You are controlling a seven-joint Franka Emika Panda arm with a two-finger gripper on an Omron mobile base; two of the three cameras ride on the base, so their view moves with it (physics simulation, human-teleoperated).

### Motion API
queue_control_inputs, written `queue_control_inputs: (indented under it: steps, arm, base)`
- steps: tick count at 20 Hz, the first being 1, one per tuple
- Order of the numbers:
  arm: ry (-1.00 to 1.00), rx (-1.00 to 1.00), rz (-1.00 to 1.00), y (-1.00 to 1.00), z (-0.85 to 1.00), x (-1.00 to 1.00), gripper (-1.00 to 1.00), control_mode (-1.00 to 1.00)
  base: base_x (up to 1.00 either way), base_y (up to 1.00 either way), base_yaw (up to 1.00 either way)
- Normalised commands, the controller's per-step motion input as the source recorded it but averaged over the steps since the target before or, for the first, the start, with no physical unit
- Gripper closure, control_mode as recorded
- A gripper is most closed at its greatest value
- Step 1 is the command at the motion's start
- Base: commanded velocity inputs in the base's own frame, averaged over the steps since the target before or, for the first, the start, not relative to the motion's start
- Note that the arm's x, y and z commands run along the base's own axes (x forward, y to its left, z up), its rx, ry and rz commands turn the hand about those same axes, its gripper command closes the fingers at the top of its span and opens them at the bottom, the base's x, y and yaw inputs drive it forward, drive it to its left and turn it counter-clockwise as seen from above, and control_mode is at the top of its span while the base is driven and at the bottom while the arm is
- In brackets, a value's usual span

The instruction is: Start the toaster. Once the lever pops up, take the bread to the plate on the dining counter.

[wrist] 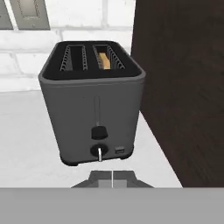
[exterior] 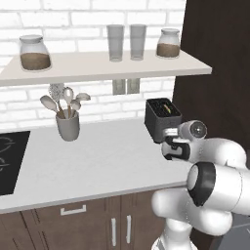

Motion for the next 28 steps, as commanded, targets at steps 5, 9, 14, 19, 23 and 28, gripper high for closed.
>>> queue_control_inputs:
  steps: [5,9,14,19,23,28]
  arm:
    - [-0.18,0.11,-0.09,0.01,0.86,-0.14,1.00,-1.00]
    - [-0.05,0.15,-0.03,-0.03,0.79,-0.08,1.00,-1.00]
    - [0.01,0.15,0.05,-0.17,0.63,-0.08,1.00,-1.00]
    - [0.07,0.06,0.14,-0.12,0.30,-0.01,1.00,-1.00]
    - [0.05,-0.01,0.10,0.00,0.00,0.01,1.00,-1.00]
    - [0.18,-0.08,0.06,0.04,0.00,0.11,1.00,-1.00]
  base:
    - [0.00,0.00,0.00]
    - [0.00,0.00,0.00]
    - [0.00,0.00,0.00]
    - [0.00,0.00,0.00]
    - [0.00,0.00,0.00]
    - [0.00,0.00,0.00]
